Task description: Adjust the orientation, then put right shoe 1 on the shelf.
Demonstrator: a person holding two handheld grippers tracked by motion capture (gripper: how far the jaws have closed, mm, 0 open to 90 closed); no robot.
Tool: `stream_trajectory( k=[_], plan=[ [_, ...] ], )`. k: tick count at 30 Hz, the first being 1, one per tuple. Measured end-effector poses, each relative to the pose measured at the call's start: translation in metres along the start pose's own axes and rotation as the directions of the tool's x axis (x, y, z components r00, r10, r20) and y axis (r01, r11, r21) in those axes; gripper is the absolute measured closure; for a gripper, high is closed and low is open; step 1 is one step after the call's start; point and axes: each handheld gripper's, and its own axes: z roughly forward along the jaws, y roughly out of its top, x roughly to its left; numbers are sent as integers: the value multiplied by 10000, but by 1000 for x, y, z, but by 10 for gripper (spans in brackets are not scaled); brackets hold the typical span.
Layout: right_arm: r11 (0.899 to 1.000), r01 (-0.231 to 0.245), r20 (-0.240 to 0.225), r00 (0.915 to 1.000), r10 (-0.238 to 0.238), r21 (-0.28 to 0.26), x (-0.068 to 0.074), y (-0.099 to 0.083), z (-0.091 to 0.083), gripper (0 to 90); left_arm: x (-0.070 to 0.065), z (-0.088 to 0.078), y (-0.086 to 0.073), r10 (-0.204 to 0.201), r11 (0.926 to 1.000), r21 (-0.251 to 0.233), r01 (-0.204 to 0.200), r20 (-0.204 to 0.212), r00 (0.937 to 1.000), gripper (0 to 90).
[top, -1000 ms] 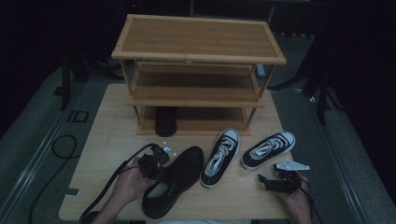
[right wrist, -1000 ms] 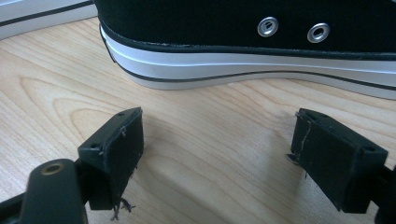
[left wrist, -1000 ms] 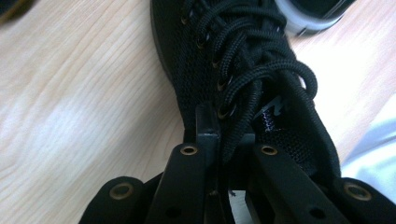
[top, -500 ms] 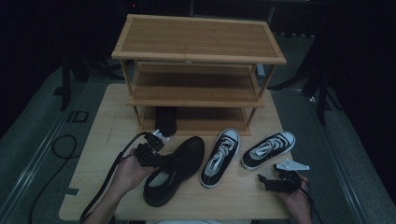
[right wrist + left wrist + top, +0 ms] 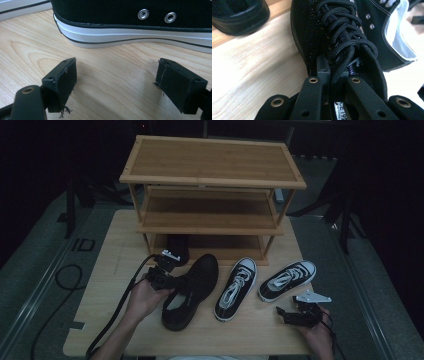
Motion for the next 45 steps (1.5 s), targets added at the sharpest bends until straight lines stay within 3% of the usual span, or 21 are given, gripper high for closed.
stream_trajectory(
  k=[12,18,25,37,45],
  plan=[
    [10000,-1,-4,10000,1,-1,0,0,0,170,3,3,13,-477,9978,-465,470,-148,9988,875],
    [10000,-4,-17,10000,4,12,0,0,0,170,5,7,23,-536,9972,-523,530,-109,9985,875],
    [10000,10,-26,10000,-10,14,0,0,0,170,9,11,38,-877,9930,-818,856,-224,9959,874],
    [10000,16,-21,10000,-16,16,0,0,0,170,19,27,63,-1480,9827,-1216,1396,-624,9870,874],
    [10000,8,-28,10000,-8,15,0,0,0,170,16,43,72,-1840,9743,-1499,1680,-1000,9778,874]
  ],
)
